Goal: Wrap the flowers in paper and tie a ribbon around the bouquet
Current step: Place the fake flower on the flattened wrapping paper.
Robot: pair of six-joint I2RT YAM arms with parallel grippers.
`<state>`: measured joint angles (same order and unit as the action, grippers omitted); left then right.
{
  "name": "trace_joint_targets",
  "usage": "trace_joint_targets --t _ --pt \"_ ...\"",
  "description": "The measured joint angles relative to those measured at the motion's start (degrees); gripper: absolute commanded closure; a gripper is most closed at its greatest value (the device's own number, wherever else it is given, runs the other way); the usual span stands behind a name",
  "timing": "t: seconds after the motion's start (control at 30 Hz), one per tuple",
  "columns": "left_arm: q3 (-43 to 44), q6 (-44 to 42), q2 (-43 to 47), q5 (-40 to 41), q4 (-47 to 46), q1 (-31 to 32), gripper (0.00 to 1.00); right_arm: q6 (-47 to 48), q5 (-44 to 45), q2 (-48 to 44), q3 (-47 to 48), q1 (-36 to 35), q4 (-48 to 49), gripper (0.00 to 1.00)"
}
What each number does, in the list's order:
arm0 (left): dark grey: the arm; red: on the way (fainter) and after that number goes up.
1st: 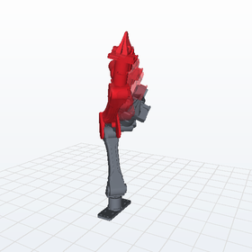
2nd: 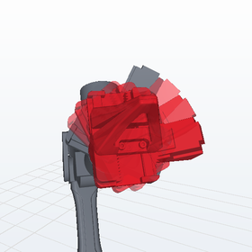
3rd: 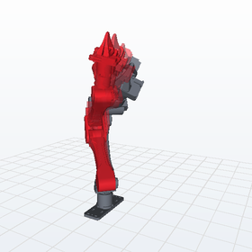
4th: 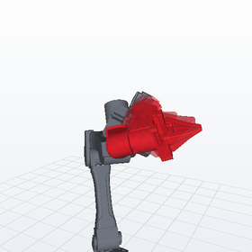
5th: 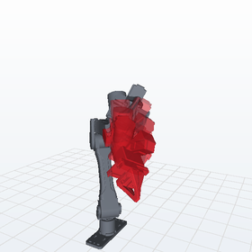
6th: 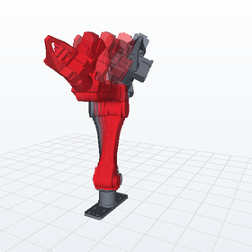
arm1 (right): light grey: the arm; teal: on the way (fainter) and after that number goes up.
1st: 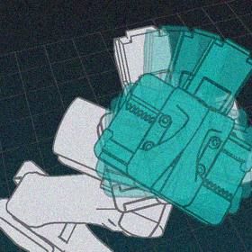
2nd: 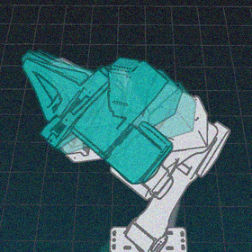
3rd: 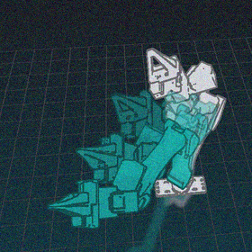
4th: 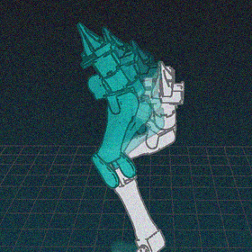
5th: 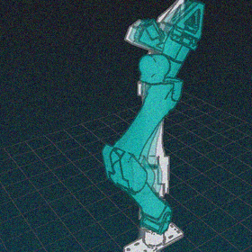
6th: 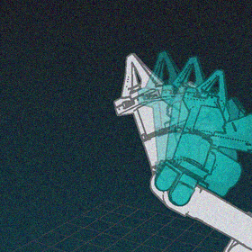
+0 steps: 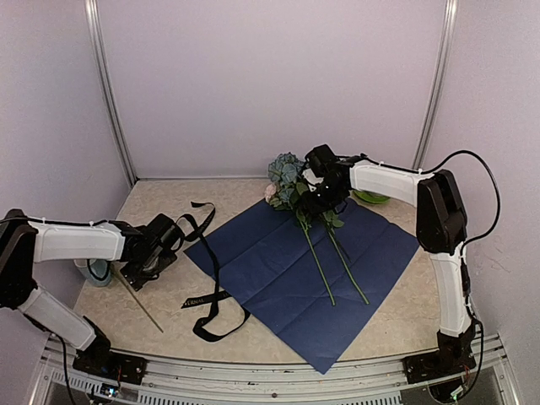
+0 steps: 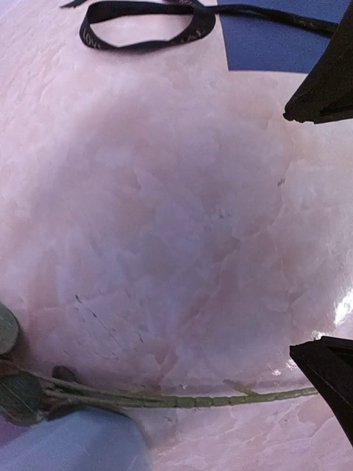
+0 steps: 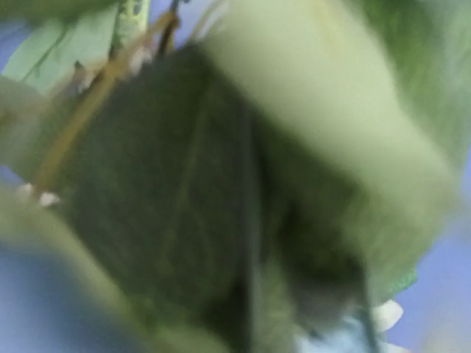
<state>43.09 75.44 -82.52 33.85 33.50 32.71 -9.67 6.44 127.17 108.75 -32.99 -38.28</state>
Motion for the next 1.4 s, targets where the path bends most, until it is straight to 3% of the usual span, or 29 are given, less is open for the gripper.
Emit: trace_joint_targets --t 0.47,0.67,0.83,0.9,1.03,1.1,1.27,1.4 --pt "-0.66 17.29 -7.19 4.07 11.96 0.68 0.01 1.46 -1.33 -6.19 -9.79 0.0 4.59 0.74" --pt "-1.11 20.0 -9.77 4.52 14.25 0.87 0.06 2.62 -2.91 -9.18 -11.26 0.0 7.06 0.74" --pt "-5.79 15.3 -5.55 2.58 7.41 -1.95 0.26 3.39 -3.1 -10.47 -12.79 0.0 8.11 0.74" --pt "-8.39 11.65 -2.21 1.03 3.13 -3.17 0.42 3.65 -3.1 -11.02 -13.4 0.0 8.17 0.74" --pt "-11.8 7.17 2.56 -0.9 -2.47 -3.65 0.84 4.07 -2.99 -12.72 -14.49 0.0 8.33 0.74" --pt "-12.52 5.51 3.28 -1.75 -4.52 -3.65 0.96 4.17 -2.97 -13.9 -15.1 0.0 8.57 0.74" --pt "-12.46 1.14 3.06 -3.63 -8.15 -2.47 1.0 4.33 -2.38 -17.14 -15.52 0.0 8.9 0.73" --pt "-9.11 -1.29 -0.02 -3.58 -6.93 2.08 1.0 4.33 -1.42 -18.51 -15.56 0.0 9.51 0.73"
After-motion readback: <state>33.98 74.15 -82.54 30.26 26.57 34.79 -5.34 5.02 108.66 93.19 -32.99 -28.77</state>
